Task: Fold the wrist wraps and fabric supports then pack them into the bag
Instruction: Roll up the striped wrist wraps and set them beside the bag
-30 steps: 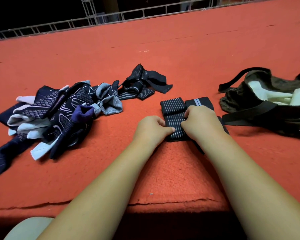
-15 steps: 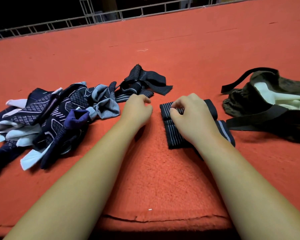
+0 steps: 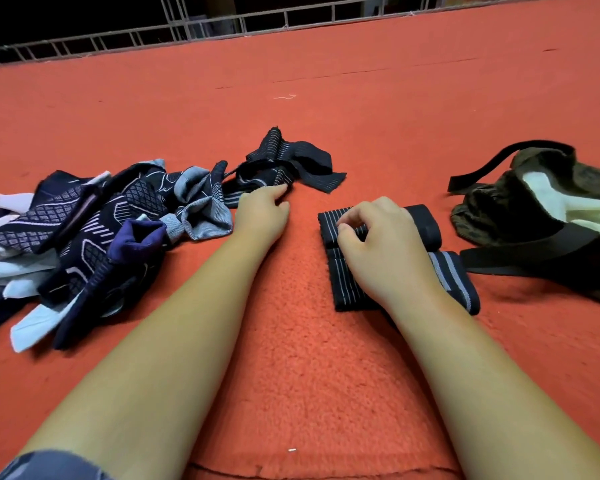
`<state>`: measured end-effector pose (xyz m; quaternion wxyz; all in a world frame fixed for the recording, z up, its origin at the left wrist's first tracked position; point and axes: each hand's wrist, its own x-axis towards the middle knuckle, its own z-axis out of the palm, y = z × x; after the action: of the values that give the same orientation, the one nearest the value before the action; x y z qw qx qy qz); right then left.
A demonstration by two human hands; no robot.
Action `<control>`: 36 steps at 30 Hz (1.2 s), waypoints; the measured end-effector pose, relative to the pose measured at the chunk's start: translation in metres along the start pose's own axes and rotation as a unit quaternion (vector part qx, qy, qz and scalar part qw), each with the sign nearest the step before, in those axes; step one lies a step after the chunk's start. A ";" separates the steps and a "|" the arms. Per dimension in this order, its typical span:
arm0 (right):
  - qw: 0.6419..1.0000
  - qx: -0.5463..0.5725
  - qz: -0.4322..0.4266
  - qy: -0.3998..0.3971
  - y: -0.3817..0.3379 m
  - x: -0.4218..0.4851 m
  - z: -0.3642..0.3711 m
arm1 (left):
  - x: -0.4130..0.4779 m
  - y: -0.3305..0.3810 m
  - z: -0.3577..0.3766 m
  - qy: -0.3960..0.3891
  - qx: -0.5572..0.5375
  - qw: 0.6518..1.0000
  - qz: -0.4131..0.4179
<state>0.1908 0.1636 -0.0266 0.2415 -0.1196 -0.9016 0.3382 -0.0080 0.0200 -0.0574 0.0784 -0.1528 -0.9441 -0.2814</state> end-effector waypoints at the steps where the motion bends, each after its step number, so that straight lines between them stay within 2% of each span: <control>1: 1.000 0.005 -0.001 -0.003 0.000 0.000 0.000 | -0.005 -0.002 -0.005 0.033 -0.045 0.998 -0.004; 3: 1.000 0.019 -0.007 -0.004 -0.002 -0.002 0.001 | -0.020 0.000 -0.019 0.078 -0.116 0.990 -0.010; 6: 0.998 0.053 -0.023 -0.003 -0.005 -0.004 -0.001 | -0.048 0.012 -0.045 0.078 -0.237 0.968 -0.025; 11: 0.993 0.109 -0.047 -0.013 -0.013 -0.008 0.001 | -0.095 0.026 -0.090 0.091 -0.361 0.928 0.032; 16: 0.983 0.146 -0.064 -0.089 -0.025 -0.016 0.007 | -0.134 0.023 -0.112 0.012 -0.519 0.855 -0.011; 18: 0.977 0.155 -0.097 -0.114 -0.030 -0.020 0.011 | -0.145 0.018 -0.114 -0.047 -0.563 0.825 -0.014; 19: 0.975 0.146 -0.116 -0.121 -0.030 -0.022 0.015 | -0.150 0.014 -0.113 -0.079 -0.564 0.822 -0.011; 23: 0.975 0.061 -0.117 -0.177 -0.025 -0.025 0.022 | -0.155 -0.006 -0.109 -0.151 -0.470 0.869 -0.025; 25: 0.968 0.035 -0.119 -0.219 -0.025 -0.028 0.020 | -0.149 -0.010 -0.110 -0.143 -0.457 0.875 -0.067; 27: 0.960 0.019 -0.116 -0.254 -0.028 -0.030 0.018 | -0.142 -0.016 -0.107 -0.130 -0.405 0.901 -0.082; 31: 0.962 0.043 -0.053 -0.263 -0.029 -0.029 0.016 | -0.132 -0.027 -0.093 -0.138 -0.320 0.937 -0.010; 33: 0.969 0.091 -0.027 -0.228 -0.029 -0.029 0.018 | -0.123 -0.026 -0.090 -0.148 -0.245 0.957 0.046; 36: 0.980 0.101 -0.005 -0.173 -0.026 -0.027 0.027 | -0.104 -0.018 -0.082 -0.166 -0.174 0.964 0.112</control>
<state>0.1982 0.1191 -0.0364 0.0945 -0.0295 -0.8917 0.4417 0.0887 -0.0654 -0.0226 -0.0758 -0.3136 -0.8573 -0.4011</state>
